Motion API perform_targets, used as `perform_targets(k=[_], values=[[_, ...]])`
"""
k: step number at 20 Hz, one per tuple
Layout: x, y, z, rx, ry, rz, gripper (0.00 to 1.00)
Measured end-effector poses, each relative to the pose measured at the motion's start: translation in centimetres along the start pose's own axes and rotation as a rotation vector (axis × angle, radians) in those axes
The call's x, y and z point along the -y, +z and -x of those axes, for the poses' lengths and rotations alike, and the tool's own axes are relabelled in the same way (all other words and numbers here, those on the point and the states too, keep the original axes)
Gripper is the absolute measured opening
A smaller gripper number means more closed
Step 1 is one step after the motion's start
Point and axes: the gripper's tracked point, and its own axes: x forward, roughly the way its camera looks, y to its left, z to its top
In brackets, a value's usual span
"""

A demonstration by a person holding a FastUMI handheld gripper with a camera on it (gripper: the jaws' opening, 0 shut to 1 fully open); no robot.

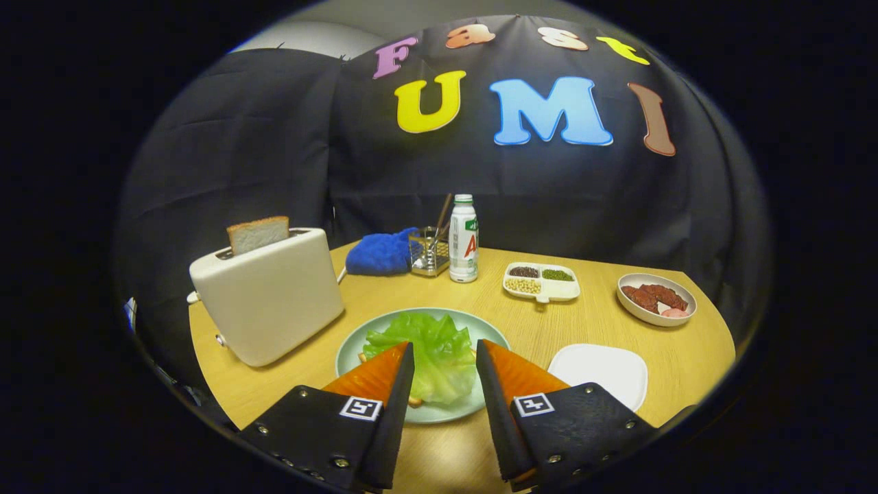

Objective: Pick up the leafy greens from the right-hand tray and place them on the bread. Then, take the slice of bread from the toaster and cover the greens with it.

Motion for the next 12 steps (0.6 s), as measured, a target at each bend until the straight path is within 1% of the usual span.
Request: perform_targets(k=[1, 3, 5, 8, 12], values=[[-0.2, 0.8, 0.4, 0.038, -0.023, -0.012, 0.55], [-0.2, 2.1, 1.0, 0.100, -0.098, -0.016, 0.55], [-0.8, 3.0, 1.4, 0.136, -0.163, 0.000, 0.55], [-3.0, 3.6, 1.7, 0.165, -0.182, 0.007, 0.56], [-5.1, 3.3, 1.8, 0.143, -0.223, -0.032, 0.55]])
